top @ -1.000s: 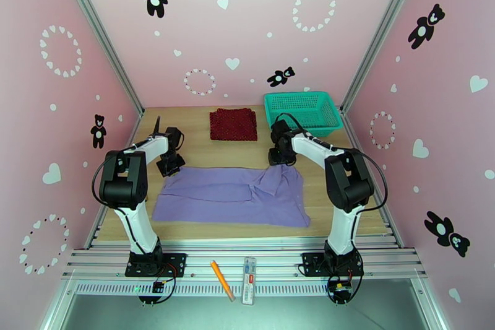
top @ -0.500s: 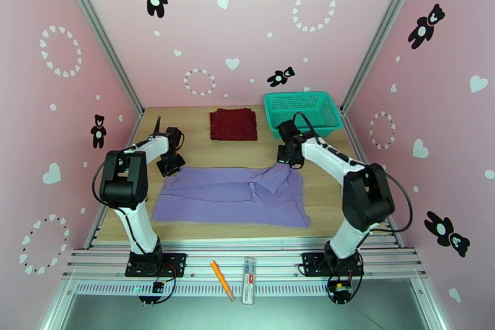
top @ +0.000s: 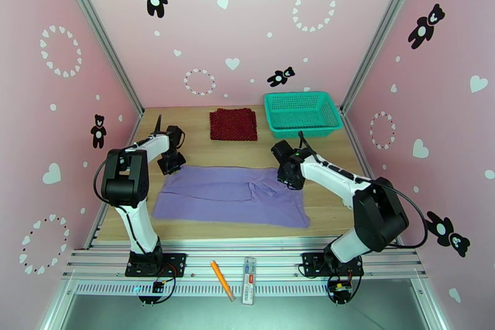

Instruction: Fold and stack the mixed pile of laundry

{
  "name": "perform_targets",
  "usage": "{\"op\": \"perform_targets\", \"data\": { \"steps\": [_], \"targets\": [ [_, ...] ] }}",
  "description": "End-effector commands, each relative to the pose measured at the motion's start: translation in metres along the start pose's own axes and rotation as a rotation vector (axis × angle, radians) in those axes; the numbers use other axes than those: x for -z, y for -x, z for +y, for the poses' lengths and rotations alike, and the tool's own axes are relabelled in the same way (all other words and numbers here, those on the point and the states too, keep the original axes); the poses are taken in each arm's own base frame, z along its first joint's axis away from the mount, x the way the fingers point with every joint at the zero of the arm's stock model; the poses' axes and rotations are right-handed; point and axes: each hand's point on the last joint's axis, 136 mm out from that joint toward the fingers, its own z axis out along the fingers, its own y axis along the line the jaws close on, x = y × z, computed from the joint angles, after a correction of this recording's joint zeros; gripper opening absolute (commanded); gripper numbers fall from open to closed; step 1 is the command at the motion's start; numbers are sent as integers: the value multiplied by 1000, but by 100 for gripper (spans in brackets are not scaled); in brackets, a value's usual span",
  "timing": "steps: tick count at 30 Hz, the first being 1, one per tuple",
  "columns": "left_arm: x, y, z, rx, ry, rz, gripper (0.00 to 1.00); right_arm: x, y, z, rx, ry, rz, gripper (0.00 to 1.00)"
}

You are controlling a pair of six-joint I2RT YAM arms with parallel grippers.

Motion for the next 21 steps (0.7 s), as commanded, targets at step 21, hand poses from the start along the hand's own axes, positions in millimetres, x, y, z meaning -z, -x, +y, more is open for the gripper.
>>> {"op": "perform_targets", "data": {
  "steps": [21],
  "targets": [
    [-9,-6,-4,-15,-4,24,0,9,-97,77,1004,182,177,38]
  ]
}}
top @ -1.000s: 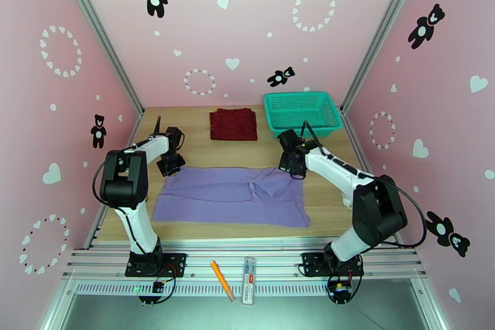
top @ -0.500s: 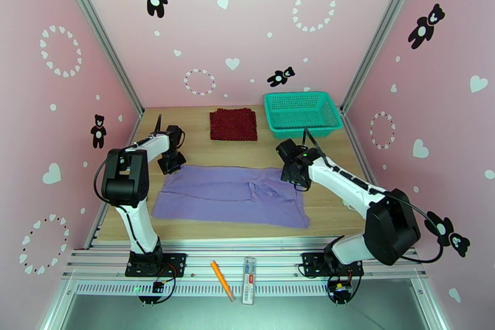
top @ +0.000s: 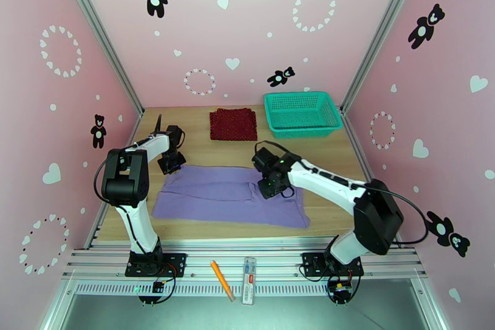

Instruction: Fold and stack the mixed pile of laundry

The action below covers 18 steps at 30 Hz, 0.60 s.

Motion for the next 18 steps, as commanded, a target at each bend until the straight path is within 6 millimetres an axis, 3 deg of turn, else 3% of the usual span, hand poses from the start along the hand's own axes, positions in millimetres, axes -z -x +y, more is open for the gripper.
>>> {"op": "perform_targets", "data": {
  "steps": [1,8,18],
  "targets": [
    [-9,-6,-4,-14,-3,24,0,-14,1,8,53,-2,46,37],
    [-8,-4,-4,-18,-2,21,0,-31,9,-13,41,-152,81,37],
    [-8,-5,-4,-22,1,21,0,-46,7,-23,43,-213,125,32]
  ]
}}
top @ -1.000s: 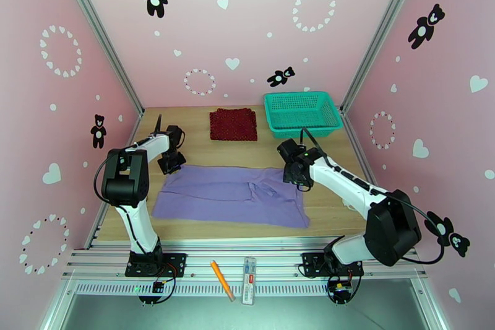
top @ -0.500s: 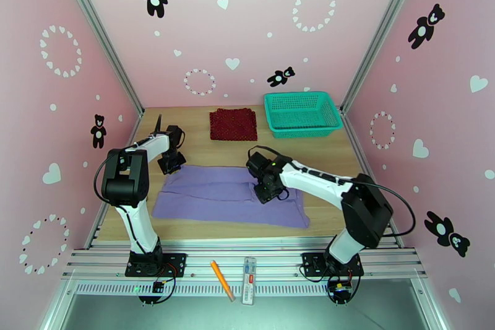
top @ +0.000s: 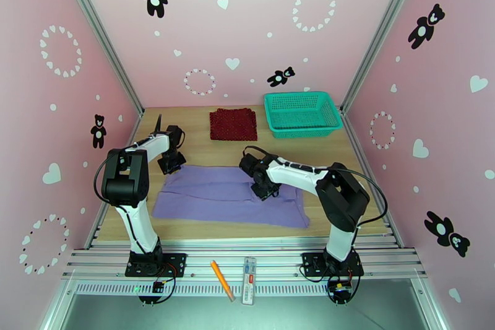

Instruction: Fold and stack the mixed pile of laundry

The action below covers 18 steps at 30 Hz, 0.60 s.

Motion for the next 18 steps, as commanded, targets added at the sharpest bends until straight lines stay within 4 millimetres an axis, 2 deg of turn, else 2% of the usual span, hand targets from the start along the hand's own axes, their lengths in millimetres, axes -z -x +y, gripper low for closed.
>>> {"op": "perform_targets", "data": {
  "steps": [1,10,16,18],
  "targets": [
    [-7,-4,-4,-23,1,19,0,-6,-3,-7,-7,-38,31,31],
    [-7,-4,-2,-23,7,18,0,-14,-4,-17,-31,-50,41,23],
    [-7,-6,0,-24,11,19,0,-20,-8,-12,-32,-20,57,22],
    [-6,-6,-1,-23,8,18,0,-21,-8,-11,-34,-10,59,18]
  ]
}}
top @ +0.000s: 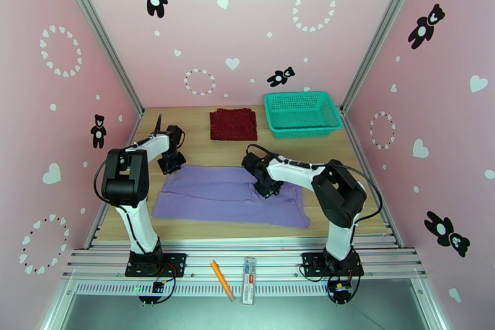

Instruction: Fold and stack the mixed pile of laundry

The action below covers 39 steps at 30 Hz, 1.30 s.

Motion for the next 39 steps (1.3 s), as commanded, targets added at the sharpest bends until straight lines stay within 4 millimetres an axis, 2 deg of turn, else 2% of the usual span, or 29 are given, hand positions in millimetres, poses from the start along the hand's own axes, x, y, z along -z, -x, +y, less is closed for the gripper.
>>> {"op": "perform_targets", "data": {
  "steps": [1,3,5,8,11,14,20,32,33,39],
  "targets": [
    [-6,-6,-1,-23,7,18,0,-9,-9,3,3,13,41,14],
    [-5,-6,-1,-23,6,17,0,-6,-9,4,-2,18,37,0],
    [-4,-6,-1,-23,5,17,0,0,-9,3,-11,23,29,0],
    [-2,-5,0,-22,6,11,0,21,-7,0,-35,31,10,0],
    [0,-4,0,-23,4,9,0,45,-7,3,-69,69,-6,0],
    [0,-4,-1,-24,3,8,0,59,-12,10,-103,120,4,0],
    [0,-3,-1,-30,6,10,0,58,-27,28,-124,197,77,0],
    [1,-1,-1,-35,12,6,0,59,-30,47,-138,281,120,0],
    [0,-2,-1,-36,12,7,0,57,-30,47,-139,277,124,2],
    [-2,-1,-1,-38,17,7,0,57,-17,47,-156,267,91,37]
  ]
}}
